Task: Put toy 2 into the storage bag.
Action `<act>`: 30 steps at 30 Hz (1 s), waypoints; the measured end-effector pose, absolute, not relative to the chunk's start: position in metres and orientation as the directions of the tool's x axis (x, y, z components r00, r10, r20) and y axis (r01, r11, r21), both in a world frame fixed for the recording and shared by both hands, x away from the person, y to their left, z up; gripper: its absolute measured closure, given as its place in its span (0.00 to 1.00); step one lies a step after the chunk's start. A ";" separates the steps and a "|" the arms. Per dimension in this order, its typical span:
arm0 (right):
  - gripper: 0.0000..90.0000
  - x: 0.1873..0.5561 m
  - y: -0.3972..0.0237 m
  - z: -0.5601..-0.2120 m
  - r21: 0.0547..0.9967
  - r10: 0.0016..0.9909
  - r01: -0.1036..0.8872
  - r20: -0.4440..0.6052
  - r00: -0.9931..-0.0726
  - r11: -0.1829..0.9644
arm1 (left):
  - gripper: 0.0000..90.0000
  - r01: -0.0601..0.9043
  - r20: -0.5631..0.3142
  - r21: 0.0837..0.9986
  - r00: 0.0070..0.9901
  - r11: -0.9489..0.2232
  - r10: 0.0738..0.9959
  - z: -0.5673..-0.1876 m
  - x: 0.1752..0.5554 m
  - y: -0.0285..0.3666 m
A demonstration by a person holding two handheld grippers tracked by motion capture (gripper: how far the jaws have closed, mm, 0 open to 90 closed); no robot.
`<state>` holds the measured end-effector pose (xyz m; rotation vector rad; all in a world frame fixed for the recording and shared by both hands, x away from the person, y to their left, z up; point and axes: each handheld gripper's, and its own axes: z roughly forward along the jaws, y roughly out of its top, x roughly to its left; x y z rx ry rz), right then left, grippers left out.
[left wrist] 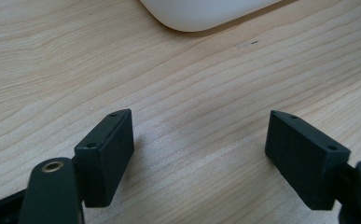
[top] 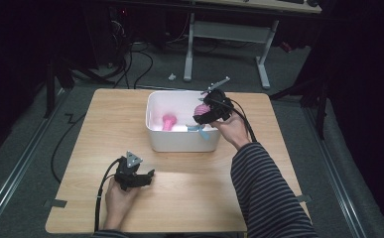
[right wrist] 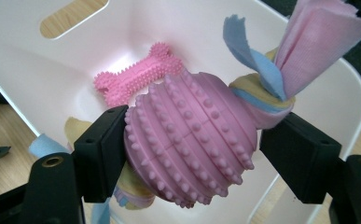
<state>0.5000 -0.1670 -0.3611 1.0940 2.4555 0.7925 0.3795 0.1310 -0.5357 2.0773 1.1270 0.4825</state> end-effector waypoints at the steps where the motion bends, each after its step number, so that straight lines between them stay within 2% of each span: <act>1: 0.28 0.500 -0.166 -0.364 0.602 0.762 0.582 -0.070 -0.643 0.546 | 0.27 0.569 -0.011 0.737 0.549 -0.364 0.836 -0.536 0.380 0.131; 25: 0.26 0.503 -0.172 -0.389 0.518 0.765 0.650 -0.012 -0.644 0.556 | 0.27 0.569 -0.013 0.739 0.548 -0.362 0.836 -0.536 0.380 0.131; 30: 0.23 0.502 -0.179 -0.386 0.542 0.766 0.653 0.026 -0.642 0.529 | 0.27 0.569 -0.013 0.738 0.548 -0.362 0.836 -0.536 0.380 0.131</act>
